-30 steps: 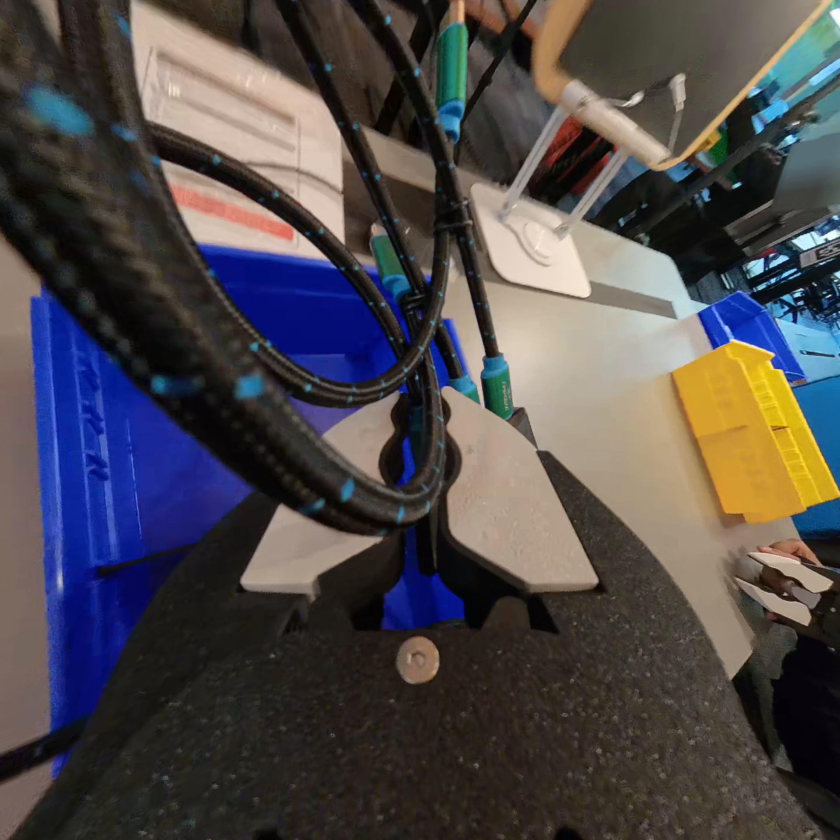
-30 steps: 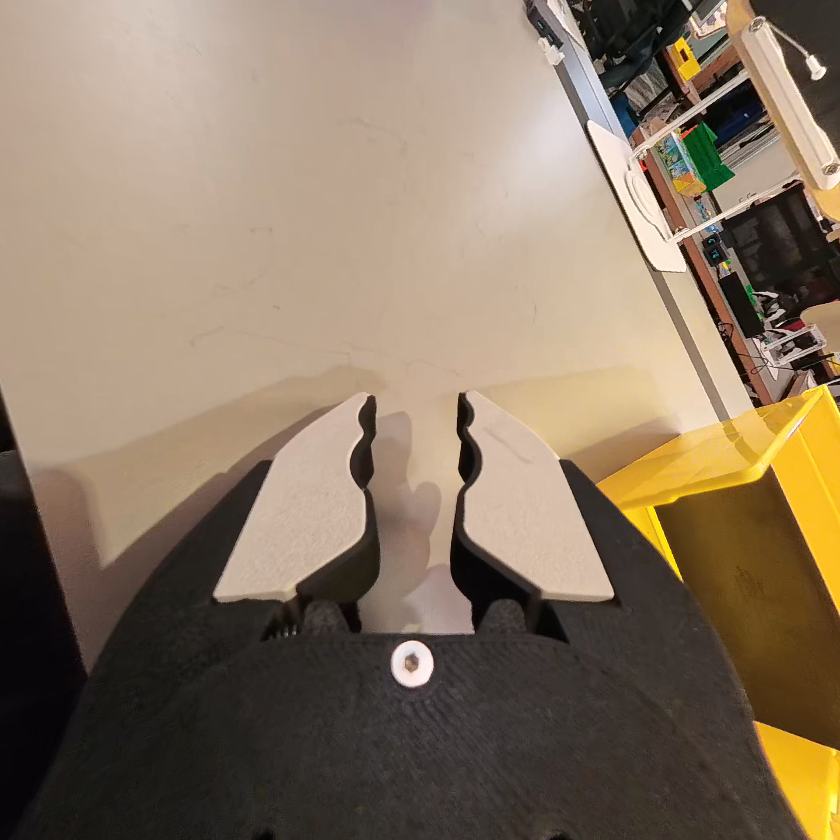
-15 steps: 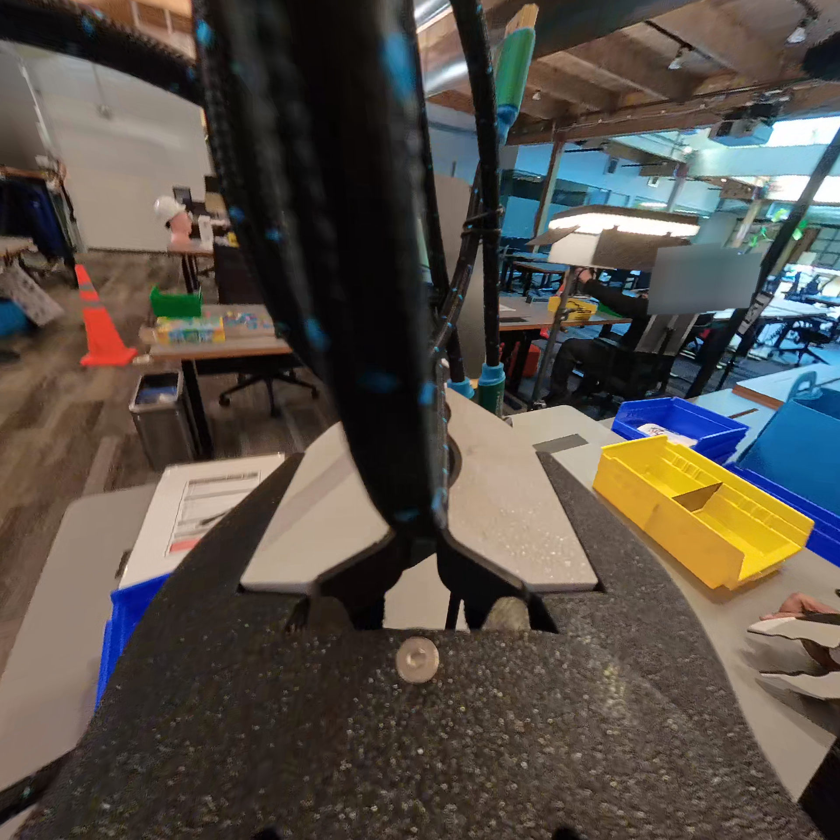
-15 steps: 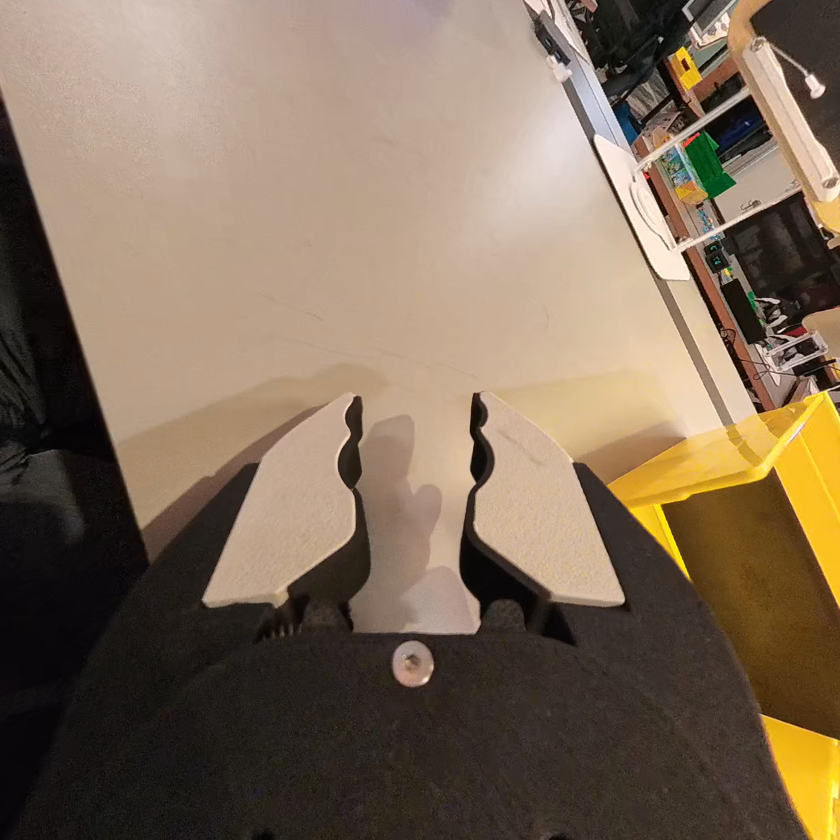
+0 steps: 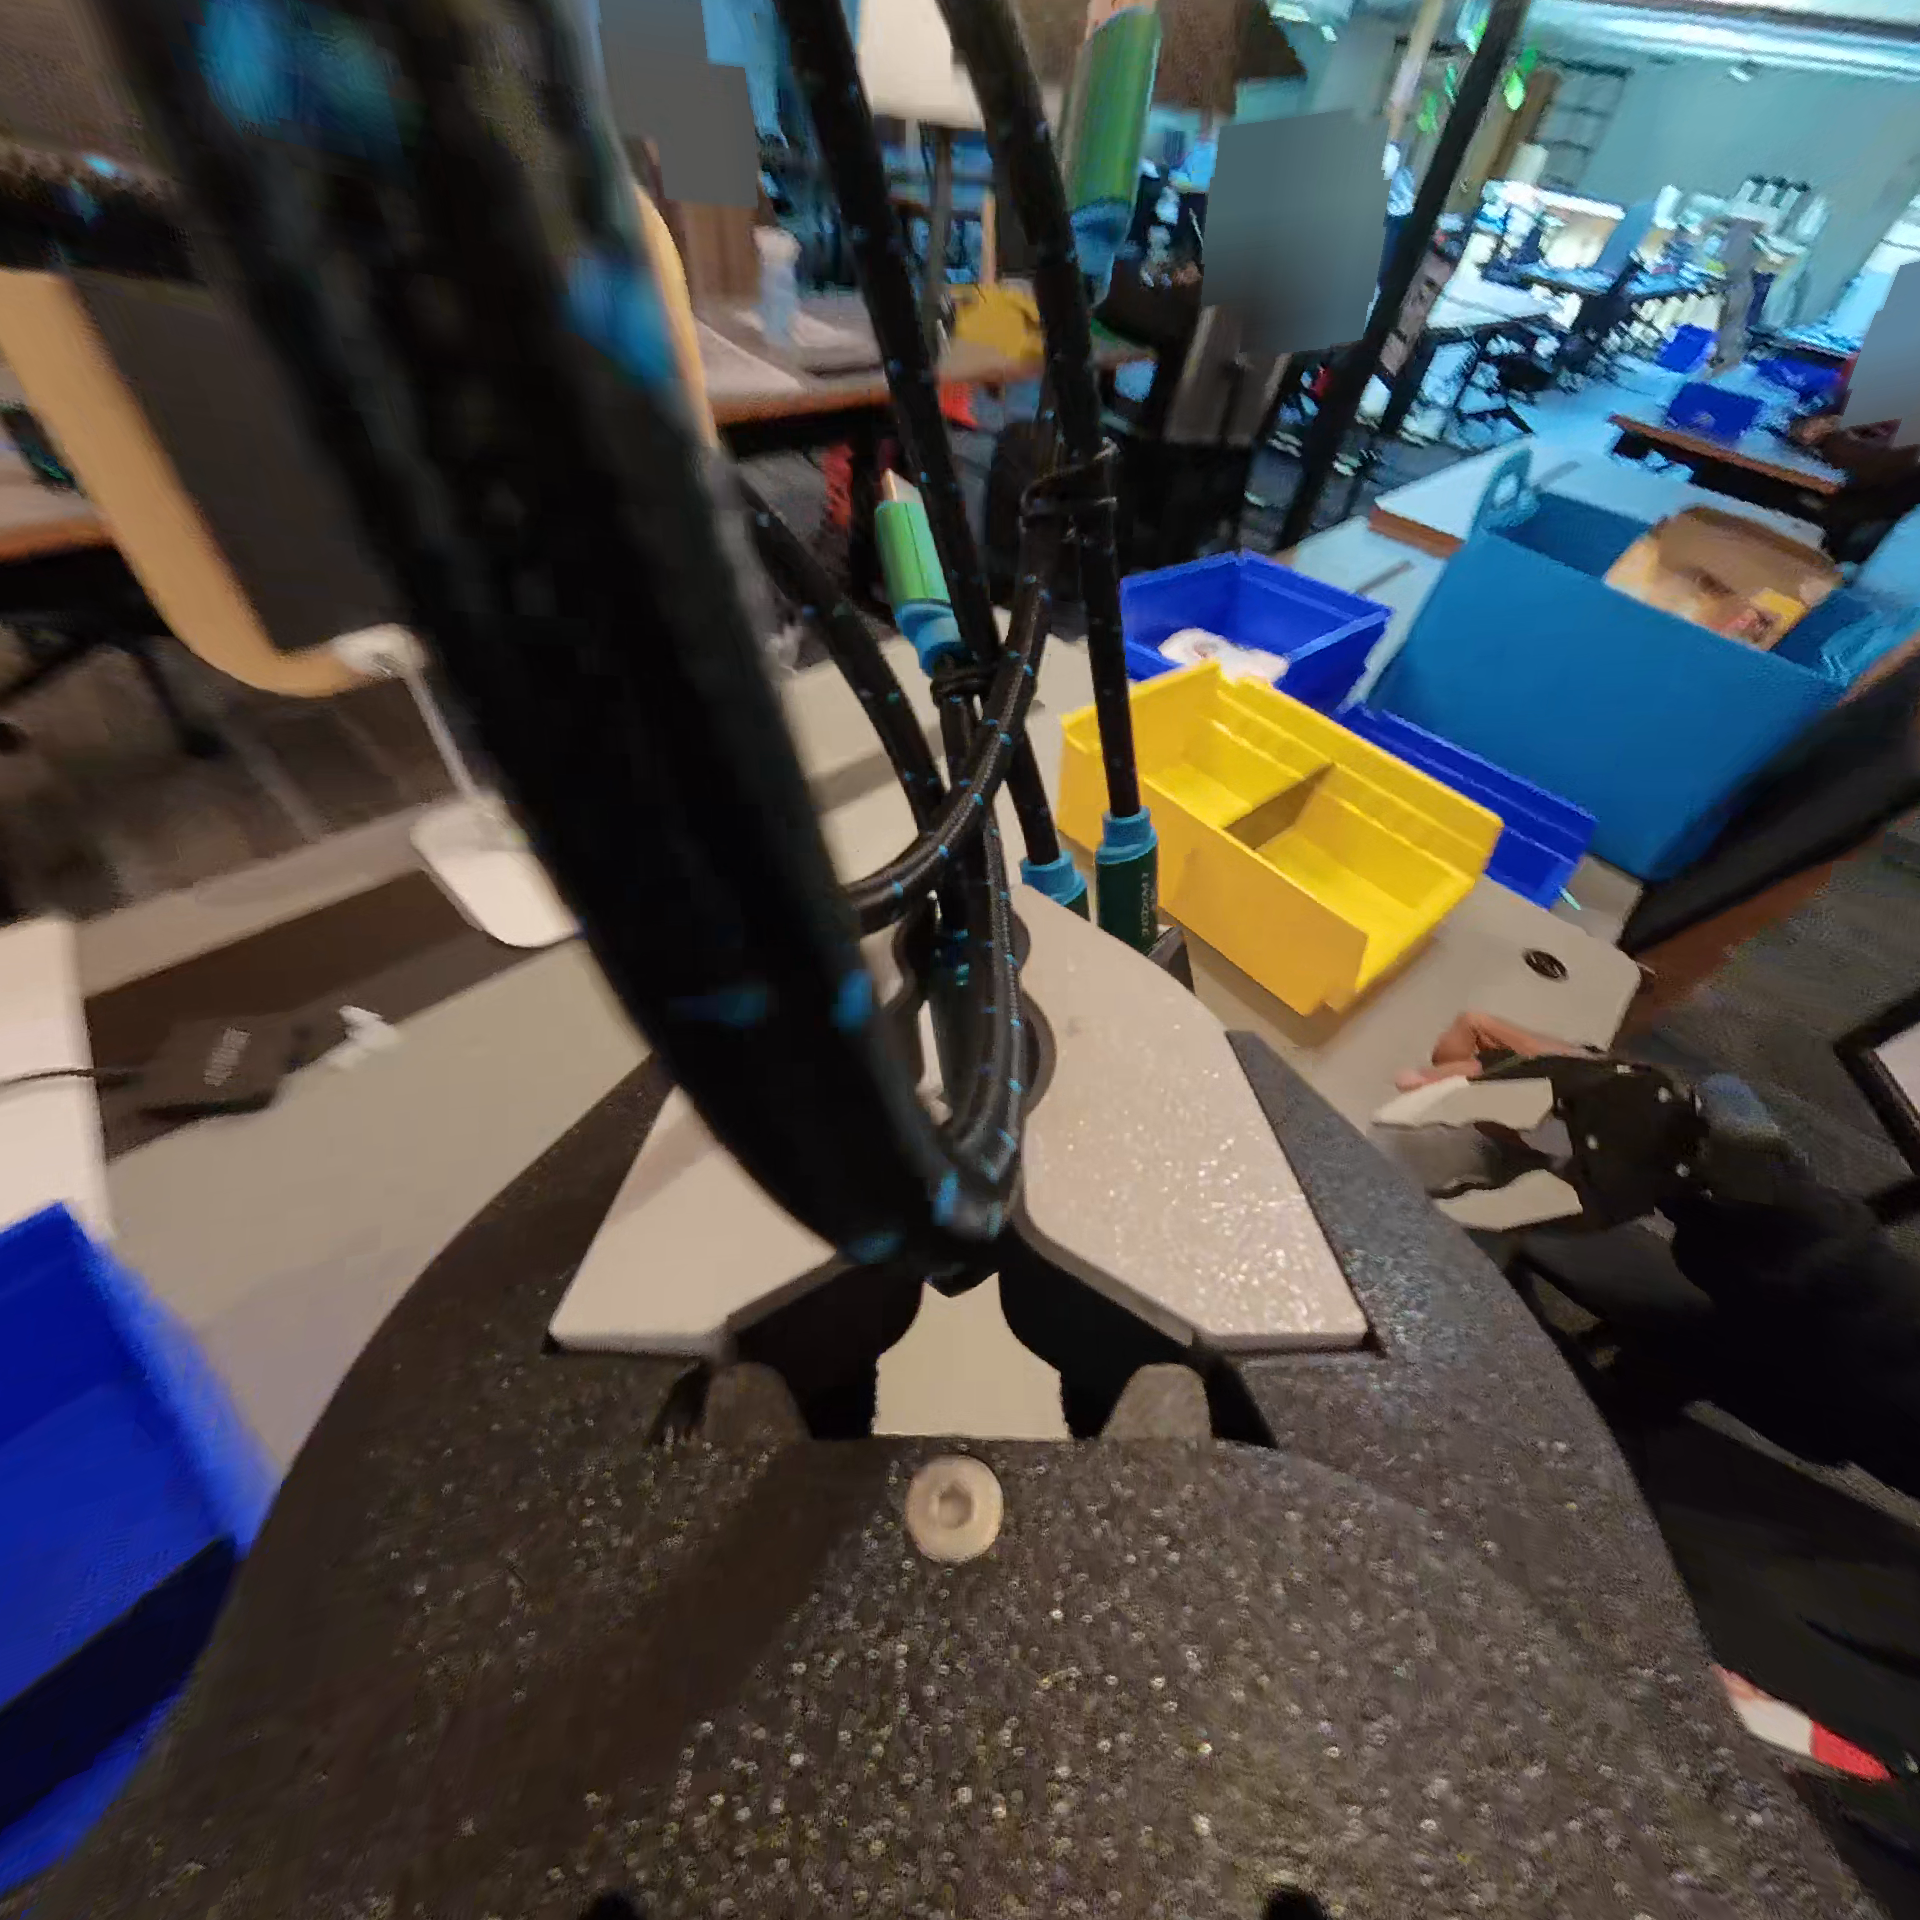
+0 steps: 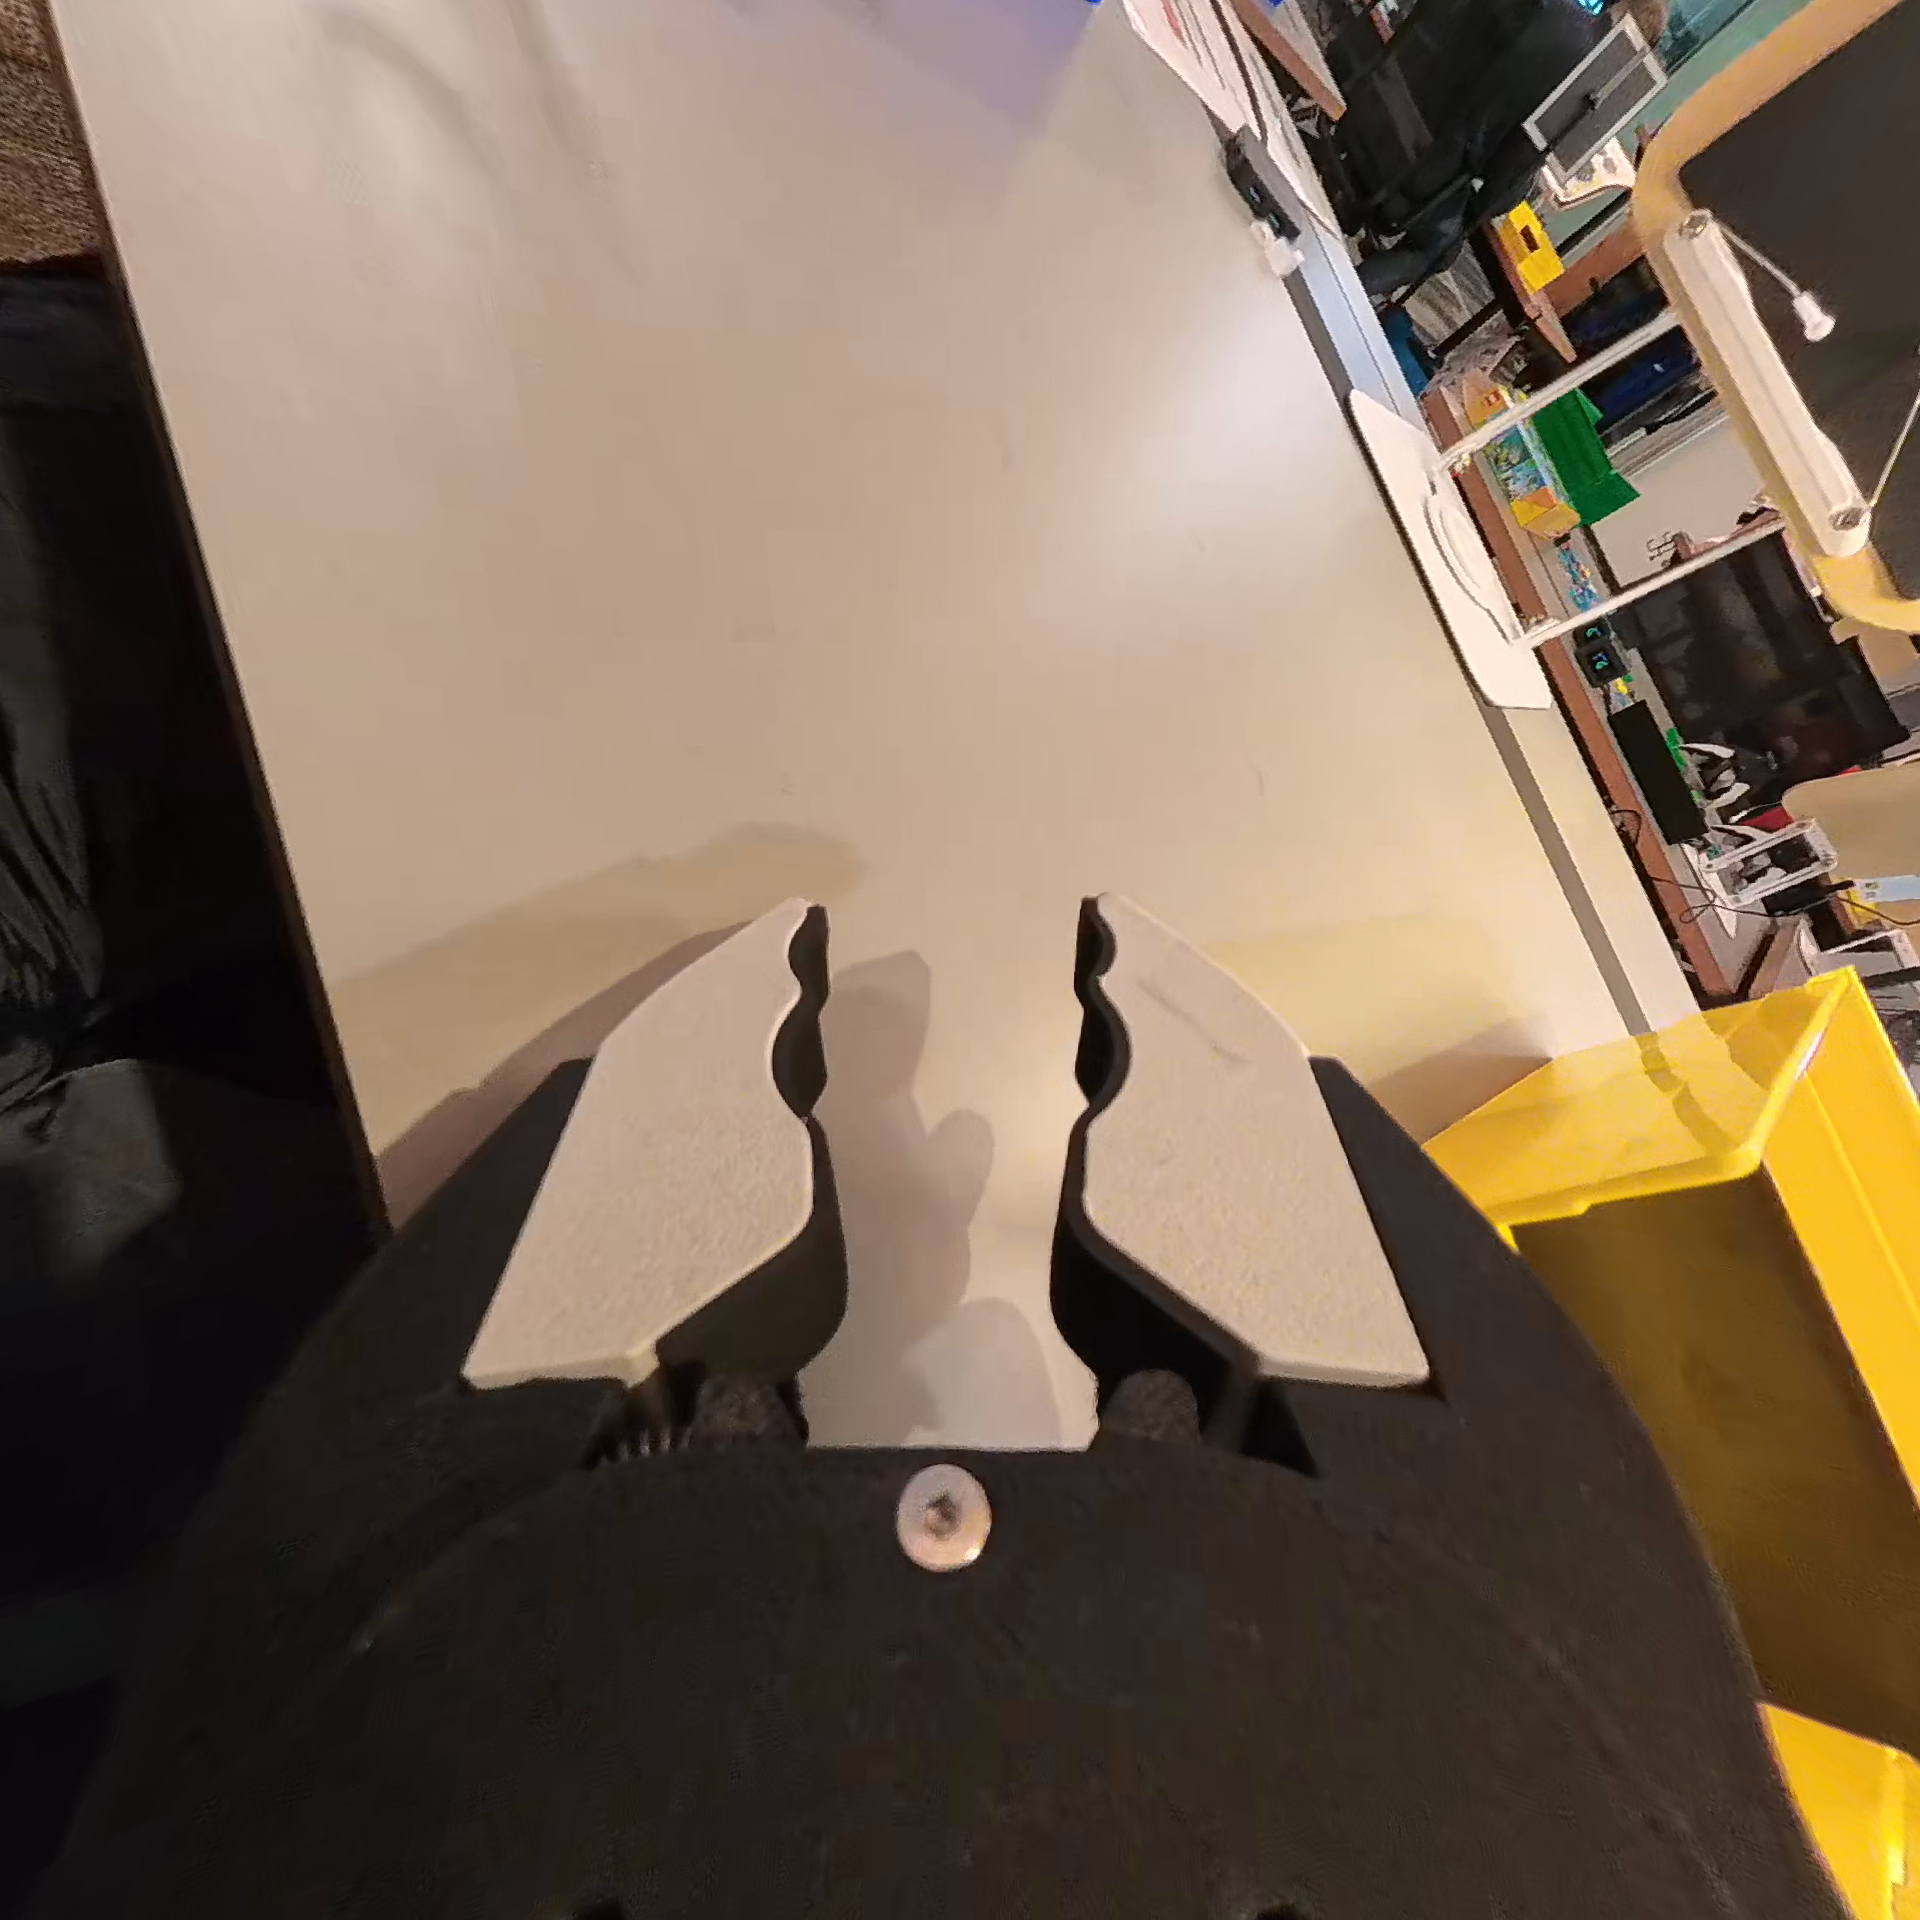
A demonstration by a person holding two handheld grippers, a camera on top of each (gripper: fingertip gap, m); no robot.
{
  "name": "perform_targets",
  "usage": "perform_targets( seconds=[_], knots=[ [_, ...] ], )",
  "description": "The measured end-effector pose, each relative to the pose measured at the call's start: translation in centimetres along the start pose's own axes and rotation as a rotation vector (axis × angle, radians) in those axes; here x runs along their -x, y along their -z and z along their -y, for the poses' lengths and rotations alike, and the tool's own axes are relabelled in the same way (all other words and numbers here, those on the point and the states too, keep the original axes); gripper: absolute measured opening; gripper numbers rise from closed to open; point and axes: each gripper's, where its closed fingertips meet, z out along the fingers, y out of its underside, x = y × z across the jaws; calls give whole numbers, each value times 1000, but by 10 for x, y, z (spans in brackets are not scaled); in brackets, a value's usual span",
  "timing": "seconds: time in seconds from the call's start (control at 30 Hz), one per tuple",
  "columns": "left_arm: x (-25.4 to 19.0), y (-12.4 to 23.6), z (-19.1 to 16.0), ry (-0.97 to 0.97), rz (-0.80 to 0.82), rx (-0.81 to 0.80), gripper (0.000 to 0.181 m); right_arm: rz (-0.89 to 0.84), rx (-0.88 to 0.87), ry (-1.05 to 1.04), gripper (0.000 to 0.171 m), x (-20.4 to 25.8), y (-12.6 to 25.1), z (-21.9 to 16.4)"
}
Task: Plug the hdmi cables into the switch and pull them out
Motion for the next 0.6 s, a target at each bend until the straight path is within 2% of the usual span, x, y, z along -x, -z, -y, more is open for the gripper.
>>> perform_targets(
  seconds=[0.13, 0.37, 0.6],
  knots=[
    [-3, -65, -54, 35, -94, 88, 13, -5, -19, 12, 46, -5, -5, 9],
    [8, -164, -115, 78, -191, 173, 10, -45, -49, 90, 45, -32, -33, 49],
    [37, -227, -173, 167, -187, 248, 10, -277, 49, 70, 43, -104, -92, 83]
  ],
)
